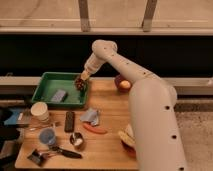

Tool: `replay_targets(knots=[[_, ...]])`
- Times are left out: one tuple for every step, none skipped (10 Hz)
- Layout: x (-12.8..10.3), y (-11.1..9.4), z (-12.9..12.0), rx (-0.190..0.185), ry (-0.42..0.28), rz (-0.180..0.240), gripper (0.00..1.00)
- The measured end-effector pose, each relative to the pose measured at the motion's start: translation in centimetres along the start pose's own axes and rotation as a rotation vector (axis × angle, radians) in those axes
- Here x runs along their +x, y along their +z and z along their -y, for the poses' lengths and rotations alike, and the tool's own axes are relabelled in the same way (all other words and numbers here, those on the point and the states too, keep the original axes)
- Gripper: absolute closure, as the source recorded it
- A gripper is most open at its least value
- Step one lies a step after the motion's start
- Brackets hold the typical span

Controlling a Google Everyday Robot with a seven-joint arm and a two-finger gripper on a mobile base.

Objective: Place grapes in tray

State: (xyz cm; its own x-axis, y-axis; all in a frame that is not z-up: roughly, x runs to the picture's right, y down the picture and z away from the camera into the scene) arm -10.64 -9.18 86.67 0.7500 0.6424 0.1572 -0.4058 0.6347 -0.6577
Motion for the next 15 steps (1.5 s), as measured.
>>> replay_targets(knots=[[-0.8, -1.6, -0.3, 0.012, -0.007, 0.021, 1.00], [-1.7, -3.3, -0.6, 0.031, -0.016, 0.046, 1.00], [-2.6, -4.8, -0.9, 0.050, -0.025, 0.068, 1.00], [-3.4, -6.3, -1.1, 0.073, -0.030, 0.099, 1.00], [-4.1, -7.5, -1.3, 0.097, -0.031, 0.128, 1.00], [-4.7, -8.8, -1.4, 0.134, -0.026, 0.167, 1.00], [-5.1, -10.0, -1.5, 0.167, -0.021, 0.197, 1.00], [-5.0, -10.5, -1.4, 0.187, -0.016, 0.209, 1.00], [-5.0, -11.2, -1.4, 0.203, -0.010, 0.220, 1.00], [-4.4, -11.7, -1.2, 0.216, 0.004, 0.226, 1.00], [-3.6, -12.1, -1.0, 0.227, 0.021, 0.231, 1.00], [-3.0, -12.2, -0.8, 0.231, 0.033, 0.230, 1.00], [-2.7, -12.1, -0.8, 0.232, 0.043, 0.231, 1.00], [-2.4, -11.6, -0.8, 0.227, 0.052, 0.229, 1.00], [-2.2, -11.3, -0.7, 0.223, 0.061, 0.227, 1.00]])
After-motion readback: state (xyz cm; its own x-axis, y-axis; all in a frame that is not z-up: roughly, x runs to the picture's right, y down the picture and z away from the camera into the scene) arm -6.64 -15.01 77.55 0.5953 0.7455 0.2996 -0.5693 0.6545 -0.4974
